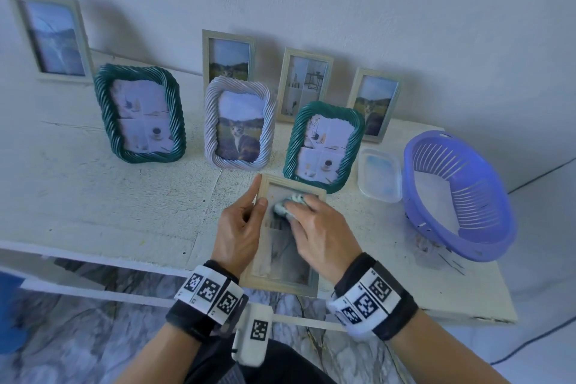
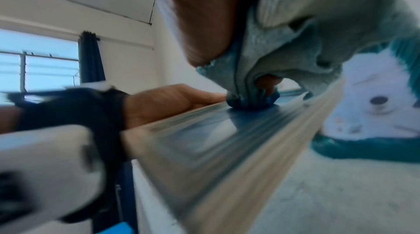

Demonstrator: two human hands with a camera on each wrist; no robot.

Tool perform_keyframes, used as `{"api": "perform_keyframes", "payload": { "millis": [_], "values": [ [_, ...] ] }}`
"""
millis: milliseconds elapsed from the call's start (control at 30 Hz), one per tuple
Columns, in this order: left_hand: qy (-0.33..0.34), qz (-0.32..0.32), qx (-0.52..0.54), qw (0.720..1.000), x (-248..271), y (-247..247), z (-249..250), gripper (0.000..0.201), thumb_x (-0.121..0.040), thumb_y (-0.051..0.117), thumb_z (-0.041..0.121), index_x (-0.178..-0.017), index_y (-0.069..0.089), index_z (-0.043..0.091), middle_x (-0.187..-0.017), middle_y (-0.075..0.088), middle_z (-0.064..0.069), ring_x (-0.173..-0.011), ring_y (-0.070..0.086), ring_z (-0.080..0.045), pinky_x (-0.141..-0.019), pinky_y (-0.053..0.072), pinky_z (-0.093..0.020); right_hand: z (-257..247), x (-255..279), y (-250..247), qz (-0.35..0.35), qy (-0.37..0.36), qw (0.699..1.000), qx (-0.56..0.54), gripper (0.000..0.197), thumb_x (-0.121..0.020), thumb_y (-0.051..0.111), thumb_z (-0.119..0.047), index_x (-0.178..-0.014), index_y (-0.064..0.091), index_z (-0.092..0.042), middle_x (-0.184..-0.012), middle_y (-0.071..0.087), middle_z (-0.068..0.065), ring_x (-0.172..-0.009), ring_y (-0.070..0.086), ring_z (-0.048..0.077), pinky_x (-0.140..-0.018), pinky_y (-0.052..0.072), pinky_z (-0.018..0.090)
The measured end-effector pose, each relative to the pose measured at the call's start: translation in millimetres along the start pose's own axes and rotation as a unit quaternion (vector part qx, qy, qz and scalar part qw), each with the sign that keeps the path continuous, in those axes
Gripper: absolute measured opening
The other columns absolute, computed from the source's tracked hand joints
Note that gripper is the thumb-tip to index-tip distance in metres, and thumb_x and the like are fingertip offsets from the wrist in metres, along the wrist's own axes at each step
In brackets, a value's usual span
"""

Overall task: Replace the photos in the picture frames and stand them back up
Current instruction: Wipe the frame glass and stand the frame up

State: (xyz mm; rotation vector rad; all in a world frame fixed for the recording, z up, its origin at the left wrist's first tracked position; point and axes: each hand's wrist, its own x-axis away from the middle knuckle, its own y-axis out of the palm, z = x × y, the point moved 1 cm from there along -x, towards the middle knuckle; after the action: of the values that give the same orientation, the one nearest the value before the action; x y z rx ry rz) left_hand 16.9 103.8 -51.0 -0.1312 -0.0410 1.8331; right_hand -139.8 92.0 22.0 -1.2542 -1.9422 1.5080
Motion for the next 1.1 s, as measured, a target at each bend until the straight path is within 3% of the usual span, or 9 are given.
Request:
{"api": "perform_keyframes", "payload": {
  "millis": [133,300,433,533,633,700,833,1000,1100],
  "values": [
    [-0.004,0.038,-0.009,0.999,-7.1,-9.0,8.2,0.042,-0.100,0.052,0.017,-0.141,0.048,0.024,-0.051,0.032,0.007,-0.048,0.029,-0.008,-0.047,0.028,-0.023,-18.4,33.5,1.9,-0.064,-0.038,0.996,-0.045,0.021,-0.095,0.055,-0.013,-0.113,0.066,-0.010,-0.089,0.056,0.000,-0.067,0.052,0.013,-0.059,0.049,0.022],
    [-0.006,-0.013,0.043,0.999,-10.7,-2.9,13.8,0.047,-0.088,0.053,0.048,-0.136,0.049,0.046,-0.067,0.051,-0.013,-0.061,0.042,-0.022,-0.053,0.044,-0.048,10.9,3.7,-13.8,0.012,0.020,1.000,0.005,0.016,-0.090,0.061,-0.007,-0.103,0.069,-0.010,-0.083,0.056,-0.001,-0.060,0.045,0.010,-0.053,0.040,0.016],
    [-0.012,0.004,0.045,0.999,-4.8,-0.7,8.0,0.048,-0.089,0.053,0.043,-0.137,0.051,0.039,-0.064,0.043,-0.009,-0.057,0.033,-0.019,-0.056,0.035,-0.036,5.5,11.2,-11.2,0.009,0.029,0.999,-0.013,0.020,-0.092,0.059,-0.009,-0.109,0.068,-0.008,-0.090,0.059,0.002,-0.067,0.055,0.015,-0.059,0.044,0.019],
    [-0.024,0.023,0.030,0.999,-5.5,-4.4,6.6,0.047,-0.094,0.055,0.037,-0.140,0.050,0.032,-0.064,0.043,-0.008,-0.058,0.036,-0.020,-0.055,0.039,-0.039,-10.3,38.4,-5.6,-0.038,-0.012,0.998,-0.056,0.019,-0.093,0.058,-0.010,-0.110,0.066,-0.011,-0.088,0.056,-0.001,-0.065,0.050,0.010,-0.058,0.045,0.019],
    [-0.013,0.037,0.005,0.999,-4.6,-7.1,7.6,0.042,-0.100,0.052,0.022,-0.142,0.048,0.027,-0.060,0.038,-0.008,-0.056,0.031,-0.018,-0.055,0.031,-0.032,-5.0,38.2,-6.1,-0.059,-0.031,0.997,-0.038,0.016,-0.091,0.060,-0.008,-0.106,0.067,-0.009,-0.084,0.053,-0.001,-0.065,0.042,0.008,-0.059,0.039,0.016],
    [-0.009,0.027,0.011,1.000,-2.6,-6.4,8.6,0.043,-0.099,0.052,0.027,-0.142,0.047,0.028,-0.062,0.041,-0.008,-0.056,0.031,-0.019,-0.055,0.032,-0.032,4.9,24.1,-10.8,-0.040,-0.021,0.999,-0.011,0.015,-0.090,0.062,-0.006,-0.103,0.068,-0.007,-0.083,0.055,0.000,-0.064,0.041,0.007,-0.058,0.045,0.019],
    [-0.002,0.027,0.004,1.000,-0.2,-3.6,10.9,0.044,-0.099,0.053,0.025,-0.143,0.047,0.025,-0.059,0.035,-0.006,-0.051,0.029,-0.014,-0.050,0.029,-0.024,8.7,10.4,-17.4,-0.009,0.008,1.000,0.008,0.014,-0.090,0.062,-0.007,-0.101,0.069,-0.005,-0.083,0.056,0.002,-0.062,0.045,0.011,-0.056,0.038,0.018],
    [-0.035,0.032,0.035,0.998,-3.1,-11.5,5.6,0.044,-0.085,0.053,0.050,-0.129,0.053,0.046,-0.069,0.049,-0.009,-0.062,0.040,-0.020,-0.061,0.040,-0.036,-13.2,51.9,-9.3,-0.092,-0.034,0.994,-0.053,0.019,-0.093,0.058,-0.009,-0.110,0.066,-0.009,-0.090,0.058,0.000,-0.067,0.050,0.009,-0.059,0.044,0.015],
    [-0.037,0.037,0.015,0.999,1.1,-14.0,6.3,0.046,-0.094,0.053,0.037,-0.139,0.049,0.033,-0.065,0.044,-0.008,-0.058,0.035,-0.020,-0.057,0.035,-0.032,-10.4,55.7,-5.7,-0.121,-0.030,0.991,-0.055,0.019,-0.096,0.053,-0.015,-0.109,0.066,-0.012,-0.088,0.052,-0.003,-0.068,0.050,0.011,-0.060,0.043,0.017]
  ]
}}
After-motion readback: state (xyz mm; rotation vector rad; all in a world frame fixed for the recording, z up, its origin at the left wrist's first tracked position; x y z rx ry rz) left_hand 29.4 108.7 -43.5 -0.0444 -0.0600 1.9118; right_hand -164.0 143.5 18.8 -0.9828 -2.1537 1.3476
